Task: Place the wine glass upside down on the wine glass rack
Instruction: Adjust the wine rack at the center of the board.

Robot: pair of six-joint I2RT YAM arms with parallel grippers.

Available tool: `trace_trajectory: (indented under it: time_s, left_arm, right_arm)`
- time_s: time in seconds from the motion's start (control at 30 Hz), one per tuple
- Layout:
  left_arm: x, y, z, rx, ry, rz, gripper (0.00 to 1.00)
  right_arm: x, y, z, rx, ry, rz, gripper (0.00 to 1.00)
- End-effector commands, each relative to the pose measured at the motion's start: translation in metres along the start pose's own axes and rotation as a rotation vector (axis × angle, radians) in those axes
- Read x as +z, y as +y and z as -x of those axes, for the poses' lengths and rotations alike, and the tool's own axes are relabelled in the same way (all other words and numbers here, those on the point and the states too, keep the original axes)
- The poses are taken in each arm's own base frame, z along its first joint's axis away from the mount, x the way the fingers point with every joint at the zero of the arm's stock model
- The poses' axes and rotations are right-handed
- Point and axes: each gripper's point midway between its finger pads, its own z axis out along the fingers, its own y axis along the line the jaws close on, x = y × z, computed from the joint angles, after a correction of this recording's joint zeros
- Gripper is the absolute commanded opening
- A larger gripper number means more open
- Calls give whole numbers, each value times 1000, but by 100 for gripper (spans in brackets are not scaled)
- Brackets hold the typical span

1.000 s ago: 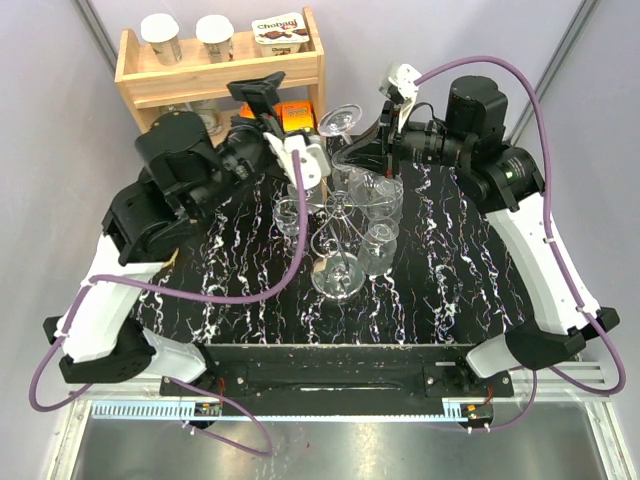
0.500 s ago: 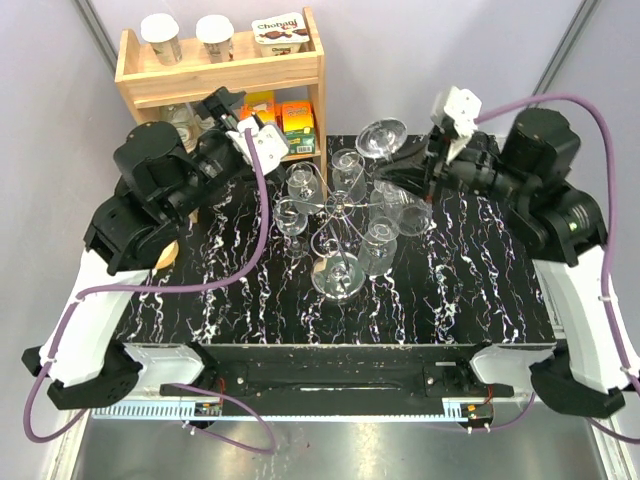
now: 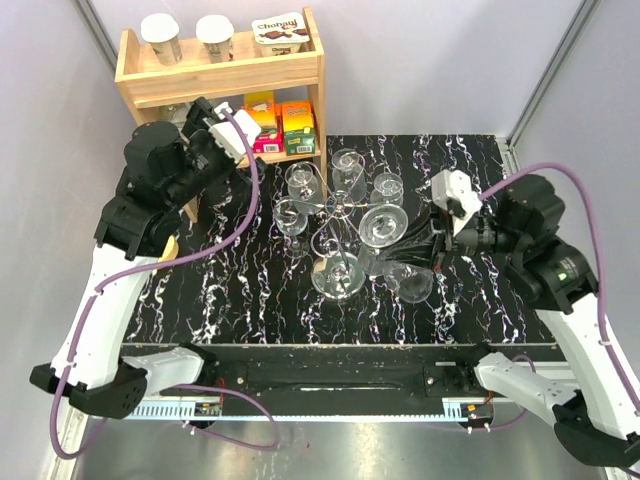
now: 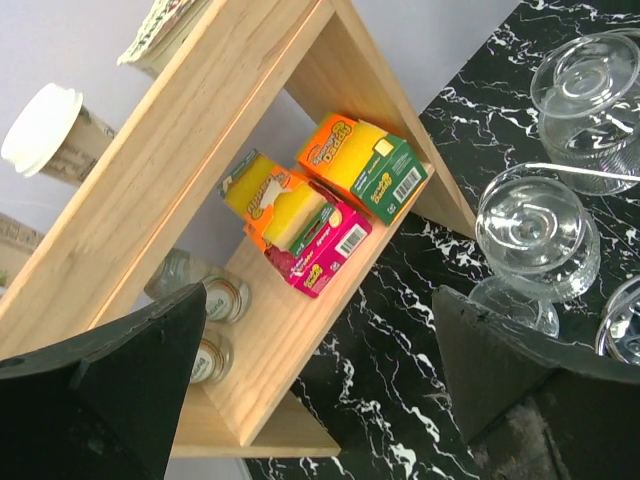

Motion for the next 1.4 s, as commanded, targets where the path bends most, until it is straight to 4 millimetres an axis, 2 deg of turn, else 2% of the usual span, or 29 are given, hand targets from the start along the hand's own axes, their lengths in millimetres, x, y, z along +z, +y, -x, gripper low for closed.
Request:
trace_trajectory:
  time_s: [0.0, 0.13, 0.27, 0.37, 0.47, 0.6, 0.67, 0.77, 0.83, 0.97, 1.1, 1.37]
  left_arm:
    - [-16, 10, 14, -54, -89, 30, 99]
    - [-21, 9, -3, -110, -69, 13, 99]
    - [-31, -10, -8, -186, -97, -71, 99]
    - [-37, -21, -21, -208, -79, -101, 99]
    - [-43, -33, -26, -240, -85, -144, 99]
    - [-45, -58, -28, -319, -110, -268, 98]
    - [-48, -78, -39, -326, -109, -339, 97]
    - [-50, -96, -54, -348, -92, -382, 98]
    - [-50, -98, -52, -365, -95, -399, 98]
    - [-49, -91, -33, -404, -111, -423, 98]
    - [-42, -94, -20, -489, -117, -514, 98]
    - [-23, -107, -31, -552, -63, -573, 95]
  right_arm:
    - [14, 5, 3, -25, -112, 99, 0]
    - [22, 3, -12, 69, -177, 110, 0]
    - [26, 6, -22, 99, -260, 147, 0]
    - [21, 11, -20, 80, -333, 164, 0]
    - [18, 14, -24, 90, -320, 157, 0]
    - [18, 17, -30, 93, -286, 169, 0]
    - [16, 18, -28, 94, -274, 163, 0]
    - [13, 12, -23, 67, -219, 106, 0]
    - [11, 8, -24, 47, -174, 73, 0]
    - [7, 12, -20, 50, -139, 79, 0]
    - [6, 8, -22, 43, -116, 66, 0]
    - [8, 0, -23, 63, -90, 54, 0]
